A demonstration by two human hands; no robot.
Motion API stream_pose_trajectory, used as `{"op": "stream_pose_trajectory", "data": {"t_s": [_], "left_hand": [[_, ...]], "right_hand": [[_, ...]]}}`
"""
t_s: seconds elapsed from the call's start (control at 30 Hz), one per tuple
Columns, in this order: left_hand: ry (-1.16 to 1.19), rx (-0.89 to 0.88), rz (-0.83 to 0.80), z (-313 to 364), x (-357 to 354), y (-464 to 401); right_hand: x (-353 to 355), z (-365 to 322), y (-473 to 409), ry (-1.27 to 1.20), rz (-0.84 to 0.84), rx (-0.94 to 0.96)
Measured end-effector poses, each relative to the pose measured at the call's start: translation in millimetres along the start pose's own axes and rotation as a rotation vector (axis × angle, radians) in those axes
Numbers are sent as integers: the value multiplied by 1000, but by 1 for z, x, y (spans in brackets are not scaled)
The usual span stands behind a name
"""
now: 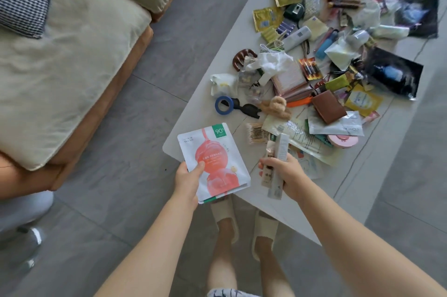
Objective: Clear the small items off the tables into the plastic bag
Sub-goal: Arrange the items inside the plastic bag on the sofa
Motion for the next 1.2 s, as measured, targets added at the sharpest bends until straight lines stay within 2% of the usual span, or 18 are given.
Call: {"op": "stream_pose_trajectory", "data": {"t_s": [0.27,0.4,0.6,0.83,1.0,1.2], "left_hand": [[122,-125,-62,73,8,124],[138,-197,-41,106,36,167],[251,-294,-4,155,96,204],[345,-334,-39,214,171,198],[310,-337,-112,252,235,178],[273,-331,-118,295,296,151]], "right_hand": [[-23,-92,123,-151,-302,68],[-46,-123,166,-100,-409,158],[-98,-149,206,-82,-414,163],[-180,-163,226,-161,-393,145],[-241,-169,233,-285,-358,135],[-304,-177,233,-376,-276,147]]}}
Point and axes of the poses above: each hand's wrist, its own y-axis away from the middle knuckle, its own x-axis out of the back of the hand, z = x × y, the point moved 5 cm from there along -y, towards the middle knuckle, and after that the axes turned 8 degrees about y, right-handed, at the moved point
